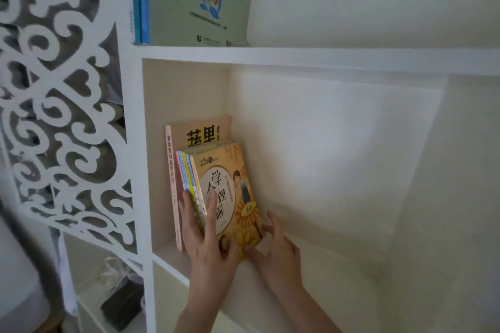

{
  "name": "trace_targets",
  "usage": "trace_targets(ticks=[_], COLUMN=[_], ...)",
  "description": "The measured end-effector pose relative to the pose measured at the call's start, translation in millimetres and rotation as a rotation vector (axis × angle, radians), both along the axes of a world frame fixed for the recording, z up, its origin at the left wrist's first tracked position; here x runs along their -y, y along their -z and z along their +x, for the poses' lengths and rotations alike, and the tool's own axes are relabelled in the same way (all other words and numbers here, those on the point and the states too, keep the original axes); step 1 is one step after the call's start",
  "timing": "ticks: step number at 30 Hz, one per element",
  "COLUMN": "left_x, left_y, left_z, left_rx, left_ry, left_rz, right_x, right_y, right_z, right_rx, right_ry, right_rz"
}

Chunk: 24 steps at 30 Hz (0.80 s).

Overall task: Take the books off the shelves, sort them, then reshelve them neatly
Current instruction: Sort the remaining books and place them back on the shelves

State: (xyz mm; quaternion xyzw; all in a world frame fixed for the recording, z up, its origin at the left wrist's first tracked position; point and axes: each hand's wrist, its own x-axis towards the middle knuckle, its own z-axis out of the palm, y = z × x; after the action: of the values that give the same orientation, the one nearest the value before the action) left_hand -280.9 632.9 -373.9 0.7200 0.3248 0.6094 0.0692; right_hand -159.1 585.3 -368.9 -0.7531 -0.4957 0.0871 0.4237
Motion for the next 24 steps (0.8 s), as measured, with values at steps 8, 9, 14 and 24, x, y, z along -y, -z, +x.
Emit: trace_targets(ticks=[8,9,14,24], left_x=[-14.0,-16.8,-18.2,-7.6], left_y=[22.5,19.5,21.6,13.5], left_z=[6.5,10.5,16.8,12.2], left_rx=[-0.236,-0.239,-0.221,-0.167], left_ry=[-0.130,-0.166,-0.247,-0.209], left_rz=[-0.005,-0.042,-0.028,-0.071], right_x=[-3.0,-2.3,-1.6,-5.4], right_y=[2.1,0.9,0.6,5.6], right_z=[0.1,-0.1,0.9,-0.4], right_rx=[0.131,0.145,0.172,0.175], right_ry=[0.059,0.062,0.055,0.055], right_rz=[-0.049,-0.066,-0.098,-0.127])
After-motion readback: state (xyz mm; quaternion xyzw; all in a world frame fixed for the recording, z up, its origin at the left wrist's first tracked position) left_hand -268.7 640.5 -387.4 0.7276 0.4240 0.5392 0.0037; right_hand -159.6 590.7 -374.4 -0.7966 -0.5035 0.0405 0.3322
